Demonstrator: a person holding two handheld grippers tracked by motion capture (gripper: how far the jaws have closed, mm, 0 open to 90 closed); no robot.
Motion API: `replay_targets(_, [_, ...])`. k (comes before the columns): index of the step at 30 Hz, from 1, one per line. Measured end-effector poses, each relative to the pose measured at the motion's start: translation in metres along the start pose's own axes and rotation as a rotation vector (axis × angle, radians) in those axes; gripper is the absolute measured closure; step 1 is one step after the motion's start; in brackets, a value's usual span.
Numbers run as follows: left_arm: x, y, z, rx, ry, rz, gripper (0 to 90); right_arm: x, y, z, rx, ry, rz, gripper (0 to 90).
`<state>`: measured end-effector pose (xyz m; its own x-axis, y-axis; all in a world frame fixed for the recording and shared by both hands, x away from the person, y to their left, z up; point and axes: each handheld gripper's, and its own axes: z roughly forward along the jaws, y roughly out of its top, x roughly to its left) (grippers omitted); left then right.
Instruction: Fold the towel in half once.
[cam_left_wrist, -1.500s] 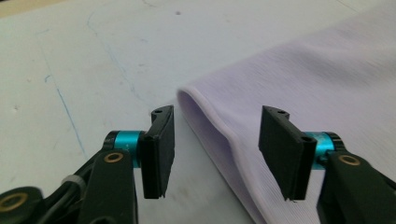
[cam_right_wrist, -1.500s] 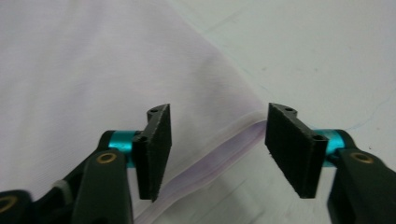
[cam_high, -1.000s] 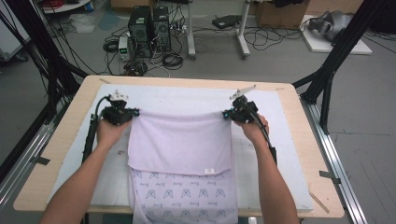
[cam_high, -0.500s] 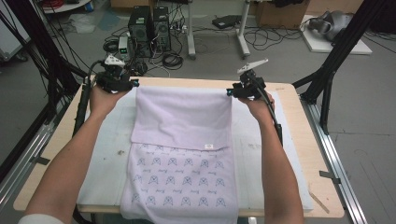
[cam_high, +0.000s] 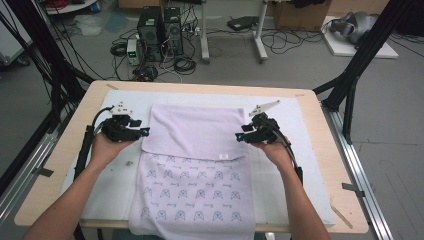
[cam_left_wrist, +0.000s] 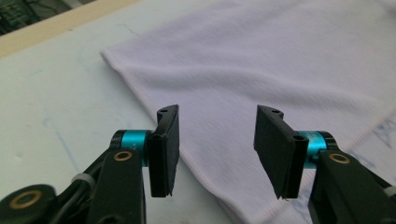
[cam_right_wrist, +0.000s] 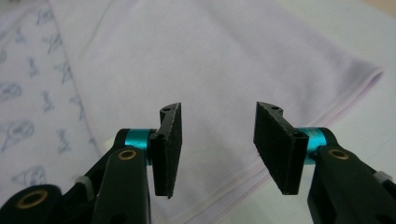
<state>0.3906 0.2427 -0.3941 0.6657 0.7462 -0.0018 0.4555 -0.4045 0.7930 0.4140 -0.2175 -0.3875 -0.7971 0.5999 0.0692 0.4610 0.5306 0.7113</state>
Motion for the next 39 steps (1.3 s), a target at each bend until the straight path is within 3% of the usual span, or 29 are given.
replay_targets(4, [-0.011, -0.023, -0.002, 0.011, -0.044, 0.01, 56.4, 0.014, -0.018, 0.006, 0.015, 0.024, -0.023, 56.8])
replay_targets(6, [-0.014, -0.028, 0.0, 0.035, -0.076, 0.013, 56.4, 0.018, -0.026, 0.01, 0.033, 0.031, -0.023, 57.2])
replay_targets(9, [-0.019, -0.033, 0.004, 0.036, -0.087, 0.029, 59.2, 0.022, -0.037, 0.014, 0.047, 0.034, -0.028, 58.4])
replay_targets(13, [-0.021, -0.042, 0.015, 0.103, -0.1, 0.054, 71.1, 0.023, -0.049, 0.02, 0.075, 0.047, -0.018, 60.8])
replay_targets(16, [-0.023, -0.043, 0.017, 0.104, -0.079, 0.064, 77.7, 0.025, -0.049, 0.019, 0.081, 0.035, -0.042, 68.5])
replay_targets(18, [-0.023, -0.042, 0.016, 0.102, -0.068, 0.069, 85.0, 0.026, -0.047, 0.02, 0.086, 0.042, -0.059, 82.4])
replay_targets(21, [-0.023, -0.041, 0.014, 0.093, -0.071, 0.066, 86.0, 0.025, -0.046, 0.02, 0.088, 0.065, -0.06, 87.3])
replay_targets(24, [-0.021, -0.038, 0.005, 0.049, -0.07, 0.05, 86.2, 0.023, -0.046, 0.013, 0.047, 0.082, -0.038, 87.8])
replay_targets(30, [-0.023, -0.031, -0.02, -0.021, -0.083, 0.03, 86.3, 0.024, -0.037, -0.014, -0.04, 0.082, -0.042, 87.9])
replay_targets(35, [-0.045, -0.032, -0.048, -0.042, -0.096, 0.081, 86.4, 0.042, -0.035, -0.041, -0.072, 0.094, -0.089, 88.0])
replay_targets(39, [-0.068, -0.047, -0.07, -0.055, -0.11, 0.102, 86.4, 0.066, -0.047, -0.061, -0.084, 0.107, -0.127, 88.0])
